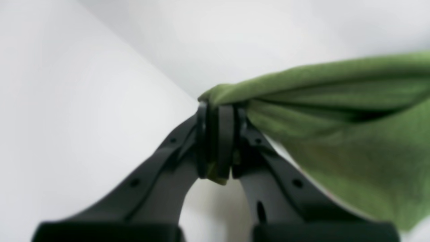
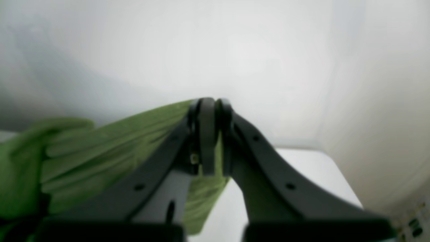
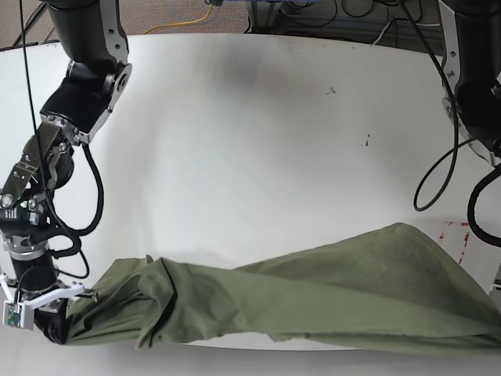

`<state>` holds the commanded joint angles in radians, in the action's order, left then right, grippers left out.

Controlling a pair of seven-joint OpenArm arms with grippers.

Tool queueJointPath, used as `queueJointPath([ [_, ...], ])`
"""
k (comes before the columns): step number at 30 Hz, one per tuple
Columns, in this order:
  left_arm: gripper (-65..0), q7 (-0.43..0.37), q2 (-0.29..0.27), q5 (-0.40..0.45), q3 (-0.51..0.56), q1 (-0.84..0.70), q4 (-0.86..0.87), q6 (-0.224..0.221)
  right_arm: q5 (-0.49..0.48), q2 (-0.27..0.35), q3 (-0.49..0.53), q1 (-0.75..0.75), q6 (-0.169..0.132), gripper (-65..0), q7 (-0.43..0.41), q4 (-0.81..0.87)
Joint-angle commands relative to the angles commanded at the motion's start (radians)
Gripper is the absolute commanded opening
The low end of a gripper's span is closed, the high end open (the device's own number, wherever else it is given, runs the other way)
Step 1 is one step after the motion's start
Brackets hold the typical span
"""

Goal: Layout the t-shirt on the table in an organized manner, then fold the t-shirt properly
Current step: 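Stretch the shirt between both grippers and lay it flat on the table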

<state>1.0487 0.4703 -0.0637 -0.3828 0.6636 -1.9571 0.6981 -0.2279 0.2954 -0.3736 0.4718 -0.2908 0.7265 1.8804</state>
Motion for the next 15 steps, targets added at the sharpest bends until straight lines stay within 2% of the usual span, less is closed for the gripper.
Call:
queueJointPath([
  [5,-64.6,0.000,0.000,-0.002,-0.063,-0.146,-0.041,0.000,0.000,-0.008,0.000,-0.146,0.000,-65.0,0.002,0.089],
  [11,-64.6,0.000,-0.006,-0.005,-0.180,-0.333,-0.043,0.000,0.000,-0.074,-0.043,-0.308,-0.003,-65.0,0.002,0.137],
  [15,-64.6,0.000,-0.006,-0.005,-0.233,-0.394,-0.043,0.000,0.000,-0.074,-0.074,-0.341,-0.003,-65.0,0.002,0.132],
])
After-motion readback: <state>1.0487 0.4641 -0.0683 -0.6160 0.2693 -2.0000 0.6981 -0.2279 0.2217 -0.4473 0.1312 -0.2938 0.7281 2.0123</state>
